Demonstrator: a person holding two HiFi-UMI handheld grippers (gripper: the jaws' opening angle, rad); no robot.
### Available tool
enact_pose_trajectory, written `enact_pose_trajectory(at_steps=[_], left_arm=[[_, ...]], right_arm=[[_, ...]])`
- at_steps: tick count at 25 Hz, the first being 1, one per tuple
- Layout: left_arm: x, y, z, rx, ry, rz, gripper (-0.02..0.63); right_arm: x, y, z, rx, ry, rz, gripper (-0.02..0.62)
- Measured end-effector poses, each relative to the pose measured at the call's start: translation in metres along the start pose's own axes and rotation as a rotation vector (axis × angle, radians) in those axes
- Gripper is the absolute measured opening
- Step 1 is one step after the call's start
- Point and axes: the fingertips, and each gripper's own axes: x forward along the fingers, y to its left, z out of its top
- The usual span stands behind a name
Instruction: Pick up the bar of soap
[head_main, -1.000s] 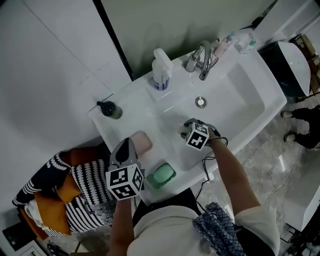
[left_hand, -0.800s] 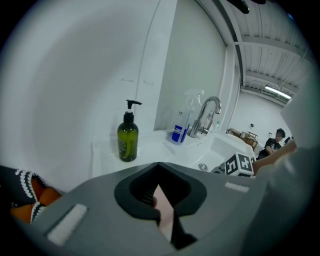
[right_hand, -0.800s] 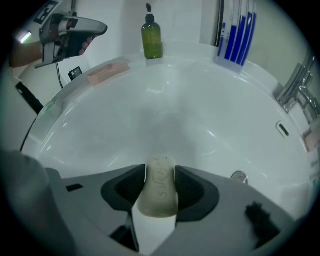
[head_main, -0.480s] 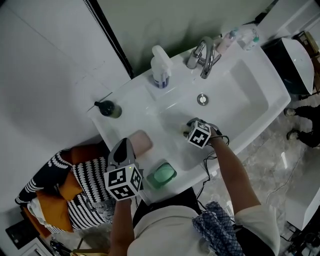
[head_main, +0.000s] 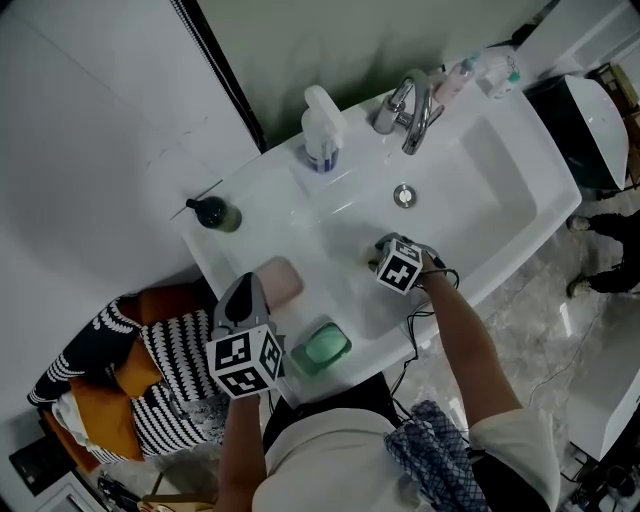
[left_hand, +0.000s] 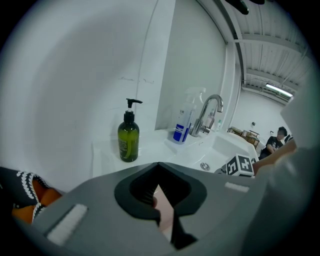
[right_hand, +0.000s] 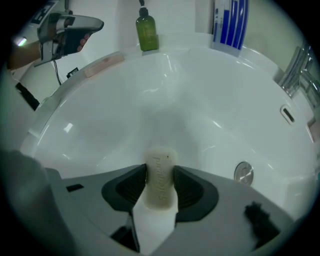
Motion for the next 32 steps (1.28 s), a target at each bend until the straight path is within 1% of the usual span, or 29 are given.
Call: enact_pose_trajectory(at_steps=[6,10,11,15,21,26,30,32], left_arm=[[0.0,0.001,0.004,0.001,-0.01,0.006,0.009],[-0.002,0.001,0.002,0.004,-0.012,0.012,0.009],[-0.002,0.002,0.002,0.004,-0.011,0.012,0.008],[-0.005,0.003,0.002,0.005,-0.014,0.007,0.009],[-0.008,-0.002,0.004,0.005,-0.028,-0.006,0.009],[-0.016,-0.003,0.005,-0.001,-0.031,-0.021,0.009],[-0.022,-0.007,0.0,-0.02,-0.026,-0.044,0.009],[-0.027,-0.009,0.0,-0.027,-0.039,-0.054,0.009]], right_arm=[[0.004,-0.002,-0.002,0.024,0.016,0.007,0.19],[0.006,0.003,-0.005,0.045,0.051,0.038,0.203],[0.005,0.003,-0.003,0.051,0.041,0.043,0.207],[-0.006,0.001,0.016,0.088,-0.056,0.034,0.224],[-0.031,-0.011,0.034,0.09,-0.141,-0.057,0.235],[-0.067,-0.023,0.041,0.138,-0.219,-0.17,0.235],[-0.1,-0.03,0.045,0.211,-0.303,-0.278,0.235],[-0.114,-0.027,0.048,0.243,-0.339,-0.308,0.235]])
